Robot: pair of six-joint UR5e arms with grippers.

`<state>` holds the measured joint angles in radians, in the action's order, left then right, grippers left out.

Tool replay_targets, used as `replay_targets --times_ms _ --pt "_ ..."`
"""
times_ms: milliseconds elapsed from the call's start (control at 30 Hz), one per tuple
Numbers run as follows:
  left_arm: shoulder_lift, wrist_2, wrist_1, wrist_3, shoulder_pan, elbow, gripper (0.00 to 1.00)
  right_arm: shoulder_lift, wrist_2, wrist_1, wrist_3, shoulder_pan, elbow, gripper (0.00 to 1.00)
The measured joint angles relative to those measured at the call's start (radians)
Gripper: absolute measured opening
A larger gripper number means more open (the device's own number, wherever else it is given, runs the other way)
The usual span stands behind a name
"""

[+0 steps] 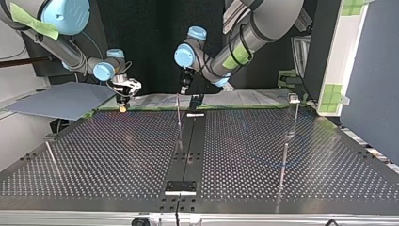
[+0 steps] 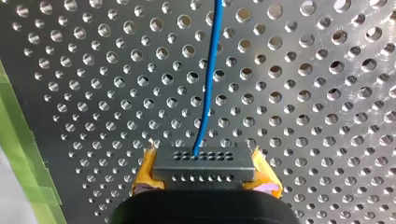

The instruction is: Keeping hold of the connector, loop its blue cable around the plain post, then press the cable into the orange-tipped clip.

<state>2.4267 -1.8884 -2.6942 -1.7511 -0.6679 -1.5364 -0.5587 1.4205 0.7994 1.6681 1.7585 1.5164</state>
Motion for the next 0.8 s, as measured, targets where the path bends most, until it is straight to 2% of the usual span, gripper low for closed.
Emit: replay_targets --times_ms 667,800 --pt "0.000 -0.001 -0.013 -0.013 0.000 0.000 0.98 -0.001 -0.001 -0.001 0.000 0.004 0.000 0.02" --pt "-0.002 -0.006 -0.033 -0.006 -0.002 -0.001 0.98 -0.001 -0.001 0.000 0.000 0.004 0.000 0.02"
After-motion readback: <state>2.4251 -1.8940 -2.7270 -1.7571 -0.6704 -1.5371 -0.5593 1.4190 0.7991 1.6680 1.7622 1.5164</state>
